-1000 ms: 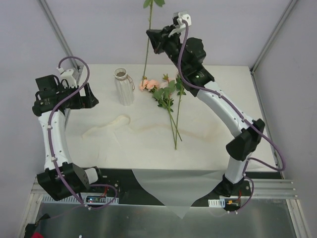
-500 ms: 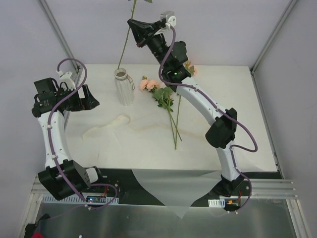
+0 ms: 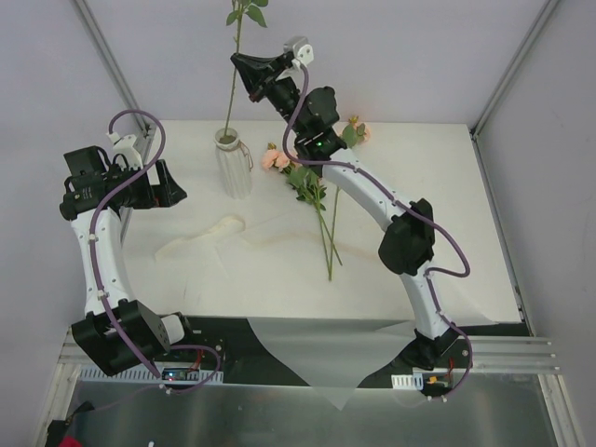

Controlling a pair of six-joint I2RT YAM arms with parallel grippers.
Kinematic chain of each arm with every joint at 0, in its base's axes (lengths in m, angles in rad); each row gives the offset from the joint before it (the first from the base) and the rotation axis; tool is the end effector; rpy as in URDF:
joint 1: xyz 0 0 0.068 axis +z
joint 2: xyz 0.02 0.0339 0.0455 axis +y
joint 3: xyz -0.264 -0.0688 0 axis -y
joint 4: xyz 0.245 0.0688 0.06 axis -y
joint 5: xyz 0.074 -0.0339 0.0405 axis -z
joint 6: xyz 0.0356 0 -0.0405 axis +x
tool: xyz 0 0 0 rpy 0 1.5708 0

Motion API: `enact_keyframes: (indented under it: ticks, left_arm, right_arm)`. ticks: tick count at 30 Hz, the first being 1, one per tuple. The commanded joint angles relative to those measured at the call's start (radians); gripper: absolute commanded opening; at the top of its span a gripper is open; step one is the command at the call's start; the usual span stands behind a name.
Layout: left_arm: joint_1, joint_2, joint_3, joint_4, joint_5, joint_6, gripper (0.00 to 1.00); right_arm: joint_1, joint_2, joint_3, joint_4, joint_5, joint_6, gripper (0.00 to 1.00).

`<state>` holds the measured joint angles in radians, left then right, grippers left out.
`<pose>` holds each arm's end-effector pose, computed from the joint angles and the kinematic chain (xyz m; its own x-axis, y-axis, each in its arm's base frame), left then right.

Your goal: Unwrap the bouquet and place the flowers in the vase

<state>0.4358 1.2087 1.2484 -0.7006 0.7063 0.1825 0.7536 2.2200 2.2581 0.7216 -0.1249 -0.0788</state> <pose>0.2352 0.0840 0.3680 -0.5212 -0.0904 -0.8486 0.2419 0.9379 -0.2485 0.3626 0.3463 0.4684 0.5593 0.4177 -0.7160 -0.7030 0.6968 -0.1426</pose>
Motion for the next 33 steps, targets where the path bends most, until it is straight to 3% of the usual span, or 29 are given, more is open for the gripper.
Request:
enact_keyframes:
  ticks: [1, 5, 15, 16, 17, 20, 27, 31, 33]
  left_arm:
    - [0.003, -0.02, 0.002, 0.009, 0.033, 0.008, 0.99]
    - [0.004, -0.02, 0.006, 0.009, 0.053, -0.012, 0.99]
    - [0.004, -0.038, 0.003, 0.003, 0.058, -0.02, 0.99]
    - [0.004, -0.038, -0.003, 0.006, 0.059, -0.023, 0.99]
    - [0.004, -0.04, -0.007, 0.004, 0.062, -0.025, 0.99]
    - [0.004, -0.038, -0.009, 0.006, 0.068, -0.028, 0.99]
    - [0.004, -0.04, 0.005, 0.004, 0.062, -0.038, 0.99]
    - [0.004, -0.049, 0.003, 0.004, 0.059, -0.035, 0.99]
    - [0.004, -0.051, 0.002, 0.006, 0.059, -0.031, 0.99]
  right_arm:
    - [0.007, -0.014, -0.06, 0.038, -0.07, -0.026, 0.01]
    - [0.013, -0.033, -0.166, 0.047, -0.087, -0.019, 0.01]
    - [0.033, 0.047, -0.048, -0.243, -0.159, -0.009, 0.03]
    - [0.036, 0.04, -0.046, -0.273, -0.157, -0.006, 0.12]
    - [0.036, 0.033, -0.063, -0.324, -0.157, 0.002, 0.41]
    - [0.036, -0.046, -0.196, -0.363, -0.177, -0.01, 0.63]
    - [0.012, -0.301, -0.545, -0.412, -0.137, -0.033, 0.69]
    - [-0.046, -0.425, -0.646, -0.578, -0.081, -0.026, 0.77]
    - [-0.071, -0.434, -0.625, -0.699, -0.011, -0.004, 0.86]
